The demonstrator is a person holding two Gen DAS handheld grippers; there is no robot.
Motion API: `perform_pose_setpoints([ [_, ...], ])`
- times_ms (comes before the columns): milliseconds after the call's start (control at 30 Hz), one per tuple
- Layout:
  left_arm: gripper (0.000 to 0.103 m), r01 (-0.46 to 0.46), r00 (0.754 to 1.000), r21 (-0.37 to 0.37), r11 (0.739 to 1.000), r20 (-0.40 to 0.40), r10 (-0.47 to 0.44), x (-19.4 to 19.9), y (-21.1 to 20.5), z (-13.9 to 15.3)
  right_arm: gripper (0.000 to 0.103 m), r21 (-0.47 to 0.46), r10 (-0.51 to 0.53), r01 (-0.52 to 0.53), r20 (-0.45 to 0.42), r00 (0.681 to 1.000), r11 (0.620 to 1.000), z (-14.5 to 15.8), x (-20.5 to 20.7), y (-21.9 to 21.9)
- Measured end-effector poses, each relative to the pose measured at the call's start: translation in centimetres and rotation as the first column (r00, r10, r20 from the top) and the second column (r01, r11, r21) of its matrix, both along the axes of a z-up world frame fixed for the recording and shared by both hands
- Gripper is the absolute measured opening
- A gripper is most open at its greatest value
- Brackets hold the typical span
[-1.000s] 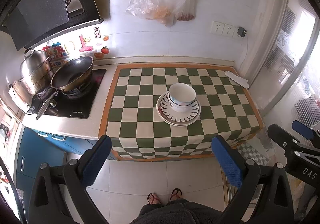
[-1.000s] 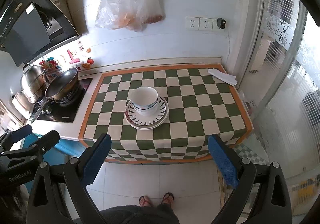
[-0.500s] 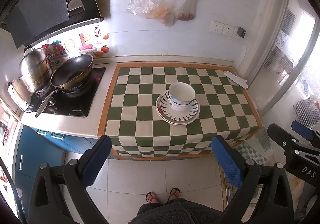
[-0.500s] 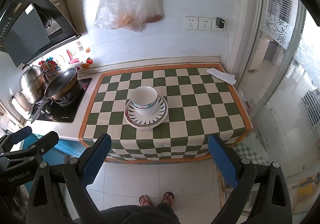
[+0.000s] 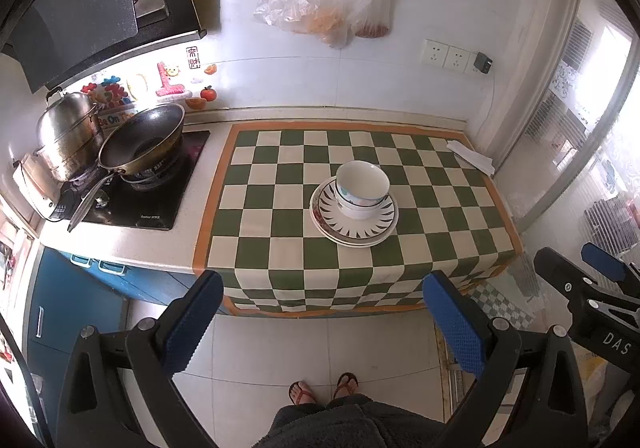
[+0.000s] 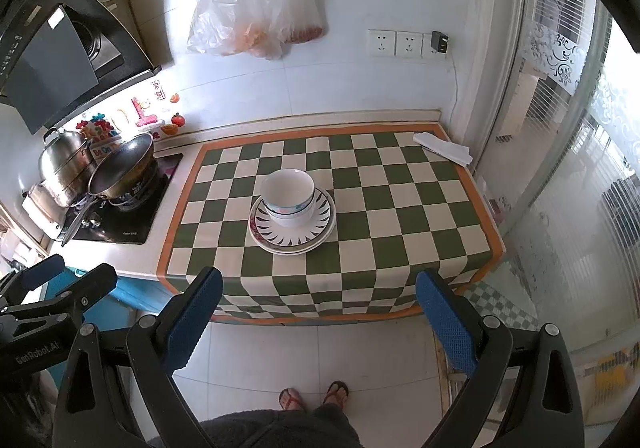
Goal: Organize plates and bowls
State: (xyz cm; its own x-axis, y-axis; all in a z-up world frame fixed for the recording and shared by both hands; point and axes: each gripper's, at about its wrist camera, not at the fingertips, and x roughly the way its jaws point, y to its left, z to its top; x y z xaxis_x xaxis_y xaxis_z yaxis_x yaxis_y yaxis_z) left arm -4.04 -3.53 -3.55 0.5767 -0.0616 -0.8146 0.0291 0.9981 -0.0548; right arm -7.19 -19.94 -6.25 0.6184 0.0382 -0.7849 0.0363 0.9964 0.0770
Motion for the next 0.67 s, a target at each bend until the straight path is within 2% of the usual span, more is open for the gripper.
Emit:
perform_pose_setpoints([
  [667,0.103,-0.003,1.000,0.004,1.000,0.011,0.003,0.55,-0.24,0.18,0.099,0.007,-0.001,0.002,-0.005,1.000,1.000,-0.22,0.04,0.06],
])
